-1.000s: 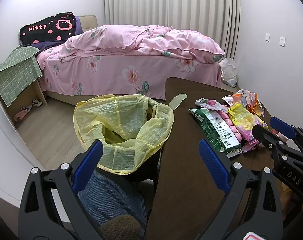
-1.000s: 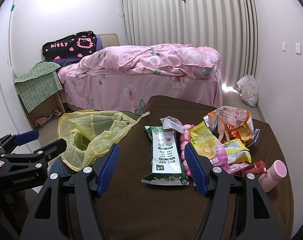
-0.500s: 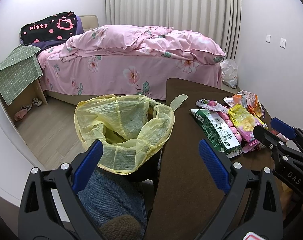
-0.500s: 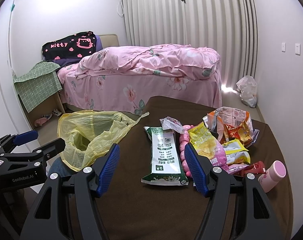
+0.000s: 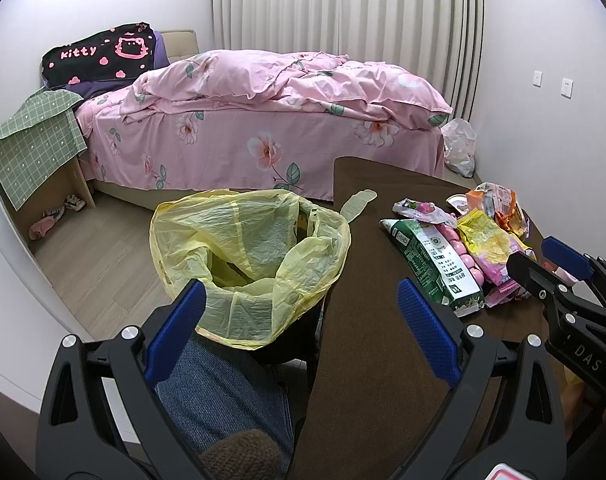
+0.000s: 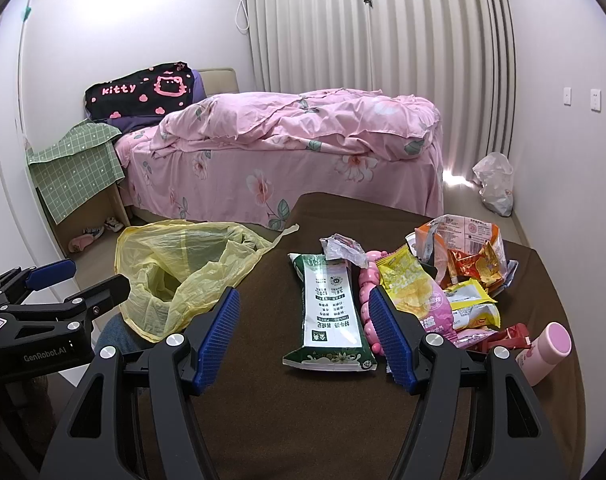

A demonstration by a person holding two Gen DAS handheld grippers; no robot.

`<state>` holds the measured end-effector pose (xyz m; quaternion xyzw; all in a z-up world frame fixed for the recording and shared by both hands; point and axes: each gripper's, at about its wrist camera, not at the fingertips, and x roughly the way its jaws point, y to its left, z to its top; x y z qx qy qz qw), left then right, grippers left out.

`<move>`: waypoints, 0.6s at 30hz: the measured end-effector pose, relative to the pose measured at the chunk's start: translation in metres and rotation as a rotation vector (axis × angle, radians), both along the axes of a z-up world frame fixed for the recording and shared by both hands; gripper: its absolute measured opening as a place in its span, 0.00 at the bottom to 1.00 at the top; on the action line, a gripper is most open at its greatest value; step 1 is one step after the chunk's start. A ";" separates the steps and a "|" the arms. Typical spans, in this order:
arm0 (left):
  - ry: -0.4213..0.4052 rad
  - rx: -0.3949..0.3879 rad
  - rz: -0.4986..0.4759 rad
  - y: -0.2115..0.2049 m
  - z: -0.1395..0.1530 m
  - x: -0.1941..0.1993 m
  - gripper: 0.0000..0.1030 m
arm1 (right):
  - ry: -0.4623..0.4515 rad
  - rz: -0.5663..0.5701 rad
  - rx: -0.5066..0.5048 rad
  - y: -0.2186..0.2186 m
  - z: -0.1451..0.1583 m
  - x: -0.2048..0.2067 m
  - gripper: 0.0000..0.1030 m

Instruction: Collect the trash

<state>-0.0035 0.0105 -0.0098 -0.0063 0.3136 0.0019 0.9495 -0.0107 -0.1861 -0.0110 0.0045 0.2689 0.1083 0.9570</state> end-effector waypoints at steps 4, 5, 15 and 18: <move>-0.002 0.001 -0.001 -0.001 0.001 0.000 0.89 | 0.000 -0.001 -0.001 0.000 0.000 0.000 0.62; -0.002 0.001 -0.001 0.001 0.000 0.000 0.89 | 0.000 -0.001 0.000 0.000 0.000 0.000 0.62; -0.015 -0.003 -0.013 0.002 0.004 -0.003 0.89 | -0.009 -0.025 -0.007 -0.011 0.001 -0.002 0.62; -0.030 0.007 -0.021 -0.001 0.002 0.001 0.89 | -0.016 -0.060 -0.018 -0.026 0.002 -0.002 0.62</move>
